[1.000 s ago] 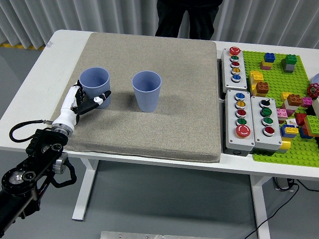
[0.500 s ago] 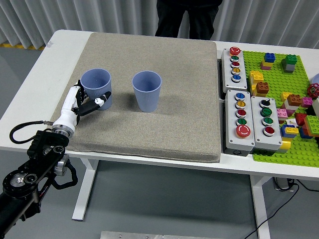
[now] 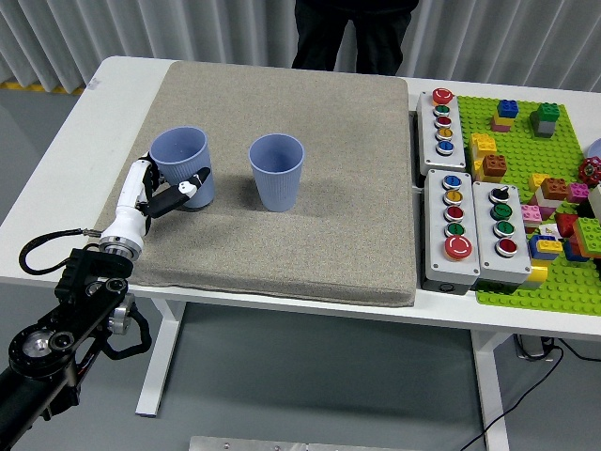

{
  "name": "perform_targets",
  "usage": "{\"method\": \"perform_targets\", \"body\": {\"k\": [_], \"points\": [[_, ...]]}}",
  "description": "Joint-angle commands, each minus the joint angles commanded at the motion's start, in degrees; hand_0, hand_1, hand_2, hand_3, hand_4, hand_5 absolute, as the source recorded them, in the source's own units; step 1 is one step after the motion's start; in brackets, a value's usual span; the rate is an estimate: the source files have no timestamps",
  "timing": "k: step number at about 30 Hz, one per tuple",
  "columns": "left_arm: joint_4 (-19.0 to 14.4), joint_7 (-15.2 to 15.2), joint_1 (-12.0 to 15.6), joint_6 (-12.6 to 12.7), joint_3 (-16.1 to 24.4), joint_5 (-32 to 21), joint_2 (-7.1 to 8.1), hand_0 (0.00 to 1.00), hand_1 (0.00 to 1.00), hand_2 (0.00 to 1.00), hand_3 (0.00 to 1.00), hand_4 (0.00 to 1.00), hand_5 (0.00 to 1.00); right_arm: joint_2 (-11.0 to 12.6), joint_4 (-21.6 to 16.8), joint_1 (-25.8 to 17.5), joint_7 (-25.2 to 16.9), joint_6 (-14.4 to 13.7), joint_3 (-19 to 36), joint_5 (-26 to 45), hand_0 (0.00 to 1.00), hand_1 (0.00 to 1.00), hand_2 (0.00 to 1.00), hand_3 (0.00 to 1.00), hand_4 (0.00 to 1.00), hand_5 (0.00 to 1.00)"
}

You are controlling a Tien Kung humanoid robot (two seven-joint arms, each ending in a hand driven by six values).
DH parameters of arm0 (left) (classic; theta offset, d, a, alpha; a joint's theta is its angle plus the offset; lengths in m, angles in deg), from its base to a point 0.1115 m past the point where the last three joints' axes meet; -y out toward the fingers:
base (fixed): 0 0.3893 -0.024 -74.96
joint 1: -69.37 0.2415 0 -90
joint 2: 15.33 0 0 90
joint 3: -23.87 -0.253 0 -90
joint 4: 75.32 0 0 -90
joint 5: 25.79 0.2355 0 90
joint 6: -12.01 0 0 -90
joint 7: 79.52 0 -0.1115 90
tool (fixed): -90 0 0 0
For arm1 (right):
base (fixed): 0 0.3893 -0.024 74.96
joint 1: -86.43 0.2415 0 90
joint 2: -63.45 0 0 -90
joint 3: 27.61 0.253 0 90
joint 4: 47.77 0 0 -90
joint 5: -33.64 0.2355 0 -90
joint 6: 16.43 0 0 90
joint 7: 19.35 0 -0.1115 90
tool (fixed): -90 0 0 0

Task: Pick cup pour cup place

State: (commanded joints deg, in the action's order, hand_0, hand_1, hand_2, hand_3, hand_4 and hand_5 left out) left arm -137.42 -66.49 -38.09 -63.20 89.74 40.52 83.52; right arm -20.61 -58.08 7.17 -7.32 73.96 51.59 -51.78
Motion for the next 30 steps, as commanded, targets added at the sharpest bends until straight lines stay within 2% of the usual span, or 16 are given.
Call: {"method": "perform_targets", "body": {"k": [7,8,13,14,21,24,29,30], "points": [[-0.6,0.3,0.3,1.0,-0.1,0.4,-0.12,0.658,0.59,0.625,0.701,0.754,0.154,0.0,0.0,0.1,0.0,0.0,0.0,0.0,0.697,0.686,0.623,0.607,0.086,0.269],[-0.7,0.4,0.3,1.4,-0.2,0.3,-0.11,0.622,0.558,0.601,0.674,0.725,0.129,0.0,0.0,0.1,0.0,0.0,0.0,0.0,0.698,0.686,0.621,0.607,0.086,0.27],[-1.0,1.6,0.3,4.1,-0.6,-0.9,-0.21,0.622,0.558,0.601,0.674,0.725,0.129,0.0,0.0,0.1,0.0,0.0,-0.1,0.2,0.698,0.686,0.621,0.607,0.086,0.27],[-1.1,1.8,0.4,4.6,-0.7,-1.1,-0.23,0.522,0.509,0.549,0.588,0.623,0.048,0.0,0.0,0.1,0.0,0.0,-0.1,0.2,0.697,0.686,0.621,0.607,0.085,0.265],[-1.7,2.5,1.0,6.6,-0.9,-1.1,-0.26,0.516,0.509,0.542,0.58,0.631,0.071,-0.1,0.0,-0.2,0.0,0.0,-0.1,-0.1,0.697,0.686,0.622,0.607,0.084,0.262],[-2.2,2.2,1.3,6.9,-0.7,0.7,-0.17,0.516,0.509,0.542,0.58,0.631,0.071,0.0,0.0,-0.2,0.0,0.1,-0.1,-0.1,0.697,0.686,0.622,0.607,0.084,0.262],[-4.5,0.3,1.8,8.0,-0.2,9.2,0.81,0.524,0.511,0.545,0.582,0.641,0.08,0.0,0.0,-0.4,0.0,0.0,-0.1,0.1,0.697,0.686,0.621,0.607,0.083,0.26],[-5.5,-0.6,1.7,8.5,-0.3,11.2,1.57,0.524,0.511,0.545,0.582,0.641,0.08,0.0,0.0,-0.5,0.0,0.0,-0.1,0.1,0.697,0.686,0.621,0.607,0.083,0.26]]}}
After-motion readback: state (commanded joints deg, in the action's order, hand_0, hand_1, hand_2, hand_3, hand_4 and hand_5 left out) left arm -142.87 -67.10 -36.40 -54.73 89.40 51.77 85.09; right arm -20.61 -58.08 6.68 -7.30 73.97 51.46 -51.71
